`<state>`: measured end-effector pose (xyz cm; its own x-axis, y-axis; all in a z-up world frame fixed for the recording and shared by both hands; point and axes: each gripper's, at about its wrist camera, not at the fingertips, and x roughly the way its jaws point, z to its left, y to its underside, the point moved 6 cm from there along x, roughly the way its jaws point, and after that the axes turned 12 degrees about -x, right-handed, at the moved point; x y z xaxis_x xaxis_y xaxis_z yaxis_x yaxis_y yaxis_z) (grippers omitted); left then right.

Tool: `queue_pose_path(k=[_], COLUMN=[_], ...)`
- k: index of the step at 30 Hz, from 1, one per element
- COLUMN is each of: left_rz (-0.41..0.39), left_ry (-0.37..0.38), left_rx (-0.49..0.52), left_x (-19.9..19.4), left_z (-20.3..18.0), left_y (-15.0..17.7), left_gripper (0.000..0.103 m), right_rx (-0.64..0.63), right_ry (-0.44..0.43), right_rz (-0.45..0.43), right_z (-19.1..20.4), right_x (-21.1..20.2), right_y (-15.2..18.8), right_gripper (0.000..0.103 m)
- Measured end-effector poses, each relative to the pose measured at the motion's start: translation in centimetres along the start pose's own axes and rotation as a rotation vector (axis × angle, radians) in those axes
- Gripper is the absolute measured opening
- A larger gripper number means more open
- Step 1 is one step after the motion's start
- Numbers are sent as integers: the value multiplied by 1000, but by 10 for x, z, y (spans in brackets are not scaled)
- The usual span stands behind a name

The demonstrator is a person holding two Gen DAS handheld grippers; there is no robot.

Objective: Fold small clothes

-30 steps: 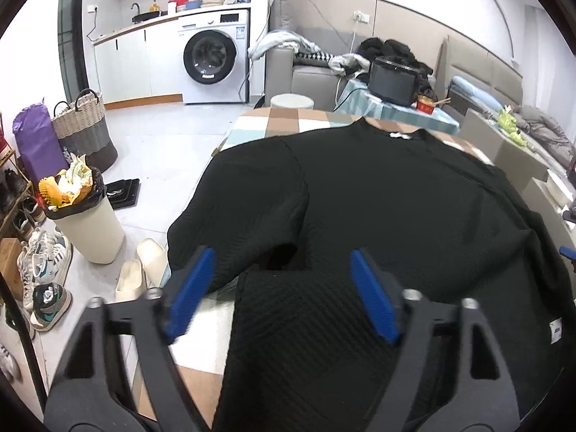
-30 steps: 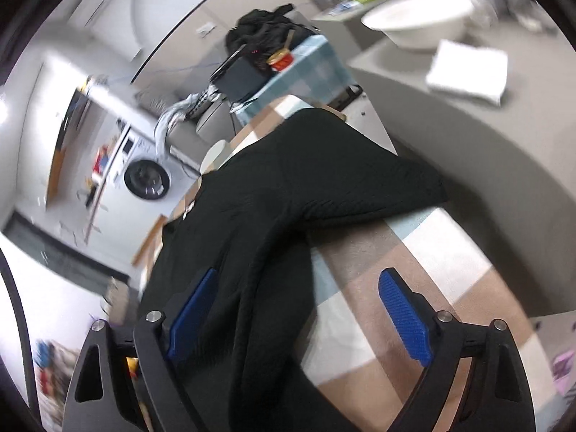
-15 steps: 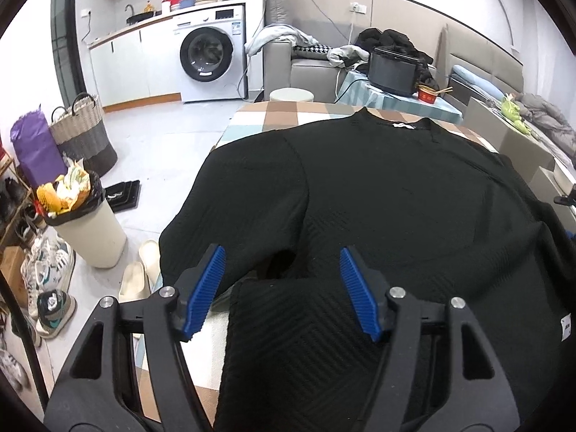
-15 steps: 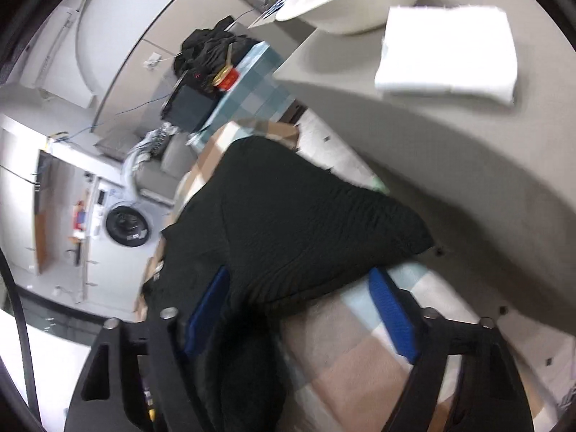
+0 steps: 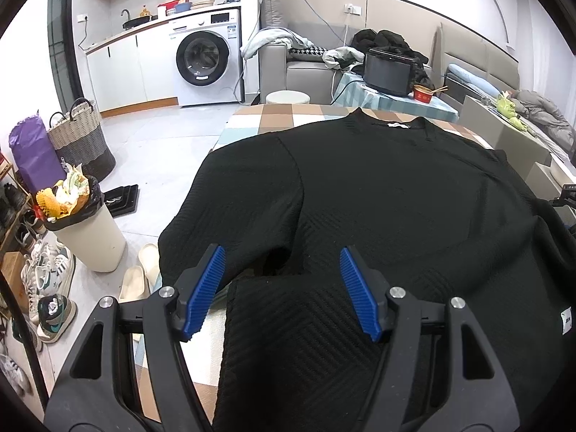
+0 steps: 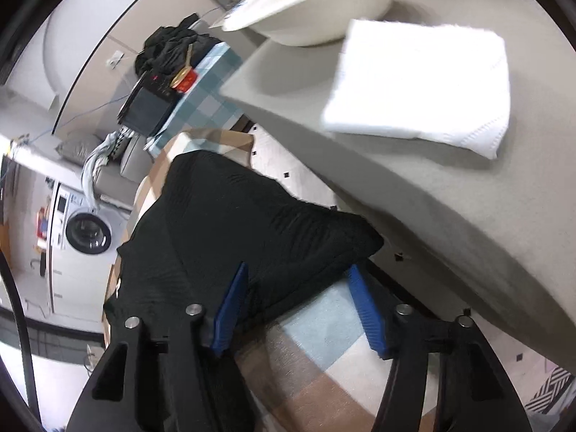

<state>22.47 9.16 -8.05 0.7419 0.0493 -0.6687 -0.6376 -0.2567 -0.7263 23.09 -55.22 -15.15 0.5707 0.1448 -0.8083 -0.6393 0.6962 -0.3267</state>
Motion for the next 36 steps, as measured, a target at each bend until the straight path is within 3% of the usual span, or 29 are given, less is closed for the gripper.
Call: queue_pose_path(k=[4, 5, 6, 7, 9, 10, 13, 17, 20, 23, 24, 27, 28, 29, 30, 33, 34, 36], left_rz=[6, 5, 2, -1, -5, -5, -5, -9, -17, -32, -33, -25, -25, -24, -22, -12, -13, -11], left_ry=[-10, -7, -5, -4, -7, -7, 1, 0, 3, -3, -3, 2, 3, 0, 1, 5, 6, 7], left_rx=[-1, -4, -7, -8, -12, -16, -18, -9, 4, 16, 14, -1, -1, 1, 3, 8, 10, 7], left_x=[-1, -2, -4, -5, -7, -7, -8, -11, -17, -23, -24, -26, -28, -28, -28, -27, -27, -27], left_z=[3, 5, 6, 7, 8, 9, 10, 10, 8, 6, 6, 6, 7, 7, 7, 6, 6, 6], left_y=[0, 0, 0, -1, -2, -3, -3, -5, -6, -8, -8, -6, -6, -6, -5, -1, -1, 0], left_gripper=[64, 64, 64, 64, 64, 64, 64, 64, 64, 64, 64, 64, 64, 64, 64, 64, 64, 64], right_rx=[25, 16, -8, -33, -95, -122, -301, -676, -962, -1265, -1336, -1445, -1457, -1451, -1439, -1339, -1291, -1140], right_ry=[-30, -24, -14, -11, -1, 3, 95, 169, 70, -68, -113, -141, -126, -123, -124, -121, -117, -86], right_rz=[3, -2, -12, -26, -105, -130, -230, -383, -398, -268, -193, -43, 14, 47, 62, 49, 37, -15], right_z=[-7, -8, -6, -3, 10, 20, 55, 137, 209, 266, 276, 276, 268, 258, 253, 228, 219, 197], right_x=[9, 10, 10, 8, -5, -10, -35, -63, -62, -43, -32, -9, -1, 2, 2, -13, -20, -36], right_y=[-2, -2, -3, -4, -9, -12, -21, -22, 5, 68, 93, 145, 158, 161, 164, 155, 148, 120], right_gripper=[60, 53, 35, 31, 12, 11, 10, 10, 9, 8, 9, 13, 17, 27, 37, 47, 48, 63])
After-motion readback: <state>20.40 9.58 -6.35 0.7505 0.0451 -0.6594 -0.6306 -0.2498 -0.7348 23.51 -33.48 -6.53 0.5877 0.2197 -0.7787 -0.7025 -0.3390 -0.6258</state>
